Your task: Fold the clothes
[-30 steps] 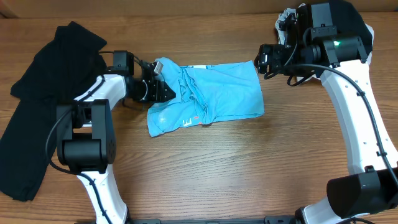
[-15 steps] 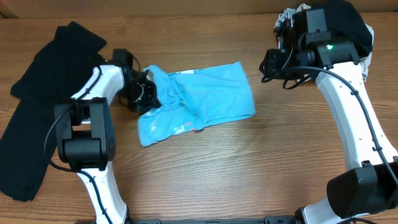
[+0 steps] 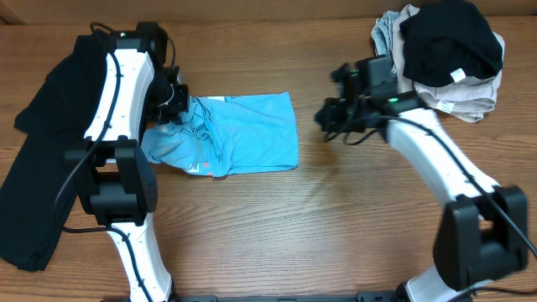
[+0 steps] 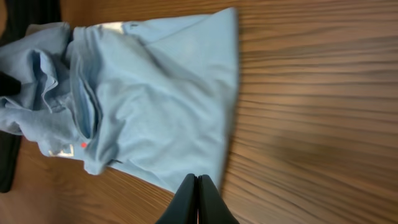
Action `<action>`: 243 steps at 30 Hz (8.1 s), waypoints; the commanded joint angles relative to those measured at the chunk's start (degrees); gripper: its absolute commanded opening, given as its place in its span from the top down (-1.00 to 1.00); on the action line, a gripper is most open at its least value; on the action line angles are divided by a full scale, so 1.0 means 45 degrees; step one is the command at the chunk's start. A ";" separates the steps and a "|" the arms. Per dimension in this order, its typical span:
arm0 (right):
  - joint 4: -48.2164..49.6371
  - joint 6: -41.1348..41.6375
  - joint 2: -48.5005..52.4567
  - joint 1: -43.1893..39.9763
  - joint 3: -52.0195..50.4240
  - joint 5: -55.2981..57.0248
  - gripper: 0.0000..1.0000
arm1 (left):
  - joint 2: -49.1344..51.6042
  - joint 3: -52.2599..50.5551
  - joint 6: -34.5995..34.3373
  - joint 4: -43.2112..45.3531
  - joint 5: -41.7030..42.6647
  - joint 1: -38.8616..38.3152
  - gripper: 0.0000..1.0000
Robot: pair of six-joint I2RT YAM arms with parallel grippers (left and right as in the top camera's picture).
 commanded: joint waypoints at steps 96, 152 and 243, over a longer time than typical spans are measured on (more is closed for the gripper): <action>-0.1715 0.1307 -0.4167 -0.1200 0.0573 -0.0330 0.14 | 0.2720 1.2638 -0.0680 -0.2939 0.5163 -0.1549 -1.00; -0.5610 0.4546 0.1321 0.2837 0.2123 0.4503 0.84 | 0.2730 1.1589 0.0000 -0.3123 0.3099 0.1093 -1.00; -0.2453 -0.0185 0.4770 -0.0223 0.7388 0.1452 0.03 | 0.2783 1.1584 0.0000 -0.3123 0.2414 0.1341 -1.00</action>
